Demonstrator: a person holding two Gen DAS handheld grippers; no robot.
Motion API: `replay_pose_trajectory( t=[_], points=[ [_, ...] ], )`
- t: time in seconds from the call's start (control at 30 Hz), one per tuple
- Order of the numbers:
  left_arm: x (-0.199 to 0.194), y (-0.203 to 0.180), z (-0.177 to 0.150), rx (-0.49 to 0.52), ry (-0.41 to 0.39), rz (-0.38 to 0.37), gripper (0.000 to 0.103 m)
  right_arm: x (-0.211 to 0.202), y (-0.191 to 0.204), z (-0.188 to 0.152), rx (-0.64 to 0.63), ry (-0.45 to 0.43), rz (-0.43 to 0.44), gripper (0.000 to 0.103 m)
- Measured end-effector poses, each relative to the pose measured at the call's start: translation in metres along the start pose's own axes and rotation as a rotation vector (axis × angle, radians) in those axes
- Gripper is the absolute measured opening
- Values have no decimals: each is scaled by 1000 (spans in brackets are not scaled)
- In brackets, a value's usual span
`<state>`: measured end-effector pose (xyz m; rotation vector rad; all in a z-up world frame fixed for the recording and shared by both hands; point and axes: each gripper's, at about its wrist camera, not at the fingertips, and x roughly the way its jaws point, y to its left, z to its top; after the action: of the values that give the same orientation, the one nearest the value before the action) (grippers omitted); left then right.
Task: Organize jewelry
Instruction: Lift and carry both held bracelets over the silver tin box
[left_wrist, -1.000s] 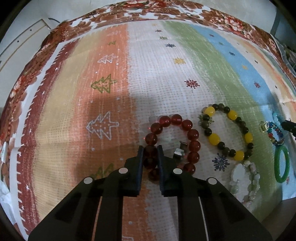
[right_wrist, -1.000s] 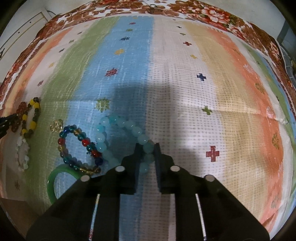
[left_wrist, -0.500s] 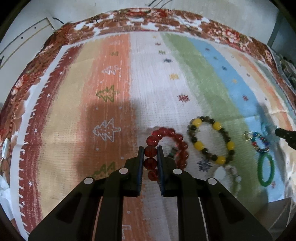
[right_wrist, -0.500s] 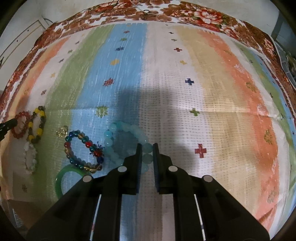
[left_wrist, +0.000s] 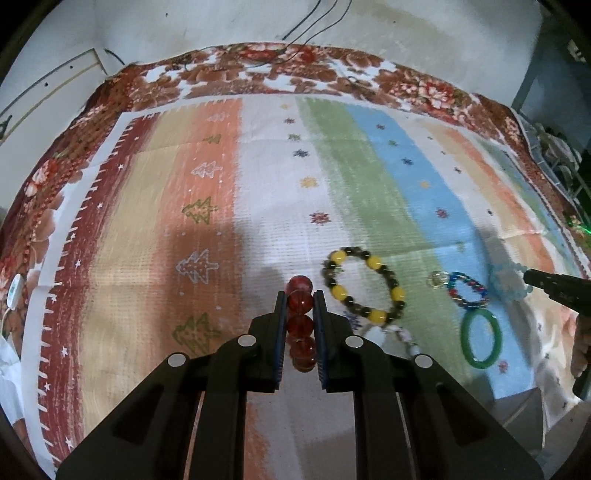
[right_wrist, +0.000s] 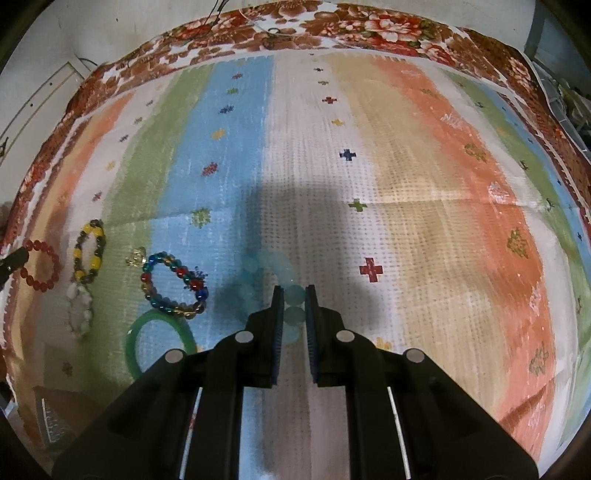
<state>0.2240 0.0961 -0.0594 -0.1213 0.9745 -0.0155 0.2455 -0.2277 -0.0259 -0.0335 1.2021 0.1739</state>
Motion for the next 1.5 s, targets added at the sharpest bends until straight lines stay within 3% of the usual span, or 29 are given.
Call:
replay_pose_trajectory(
  t=[0.67, 1.5],
  points=[
    [-79, -37, -30, 40, -117, -100, 13, -96, 34, -35, -79, -157, 68, 13],
    [-127, -88, -88, 141, -174, -177, 13, -145, 81, -91, -209, -218, 168, 13]
  ],
)
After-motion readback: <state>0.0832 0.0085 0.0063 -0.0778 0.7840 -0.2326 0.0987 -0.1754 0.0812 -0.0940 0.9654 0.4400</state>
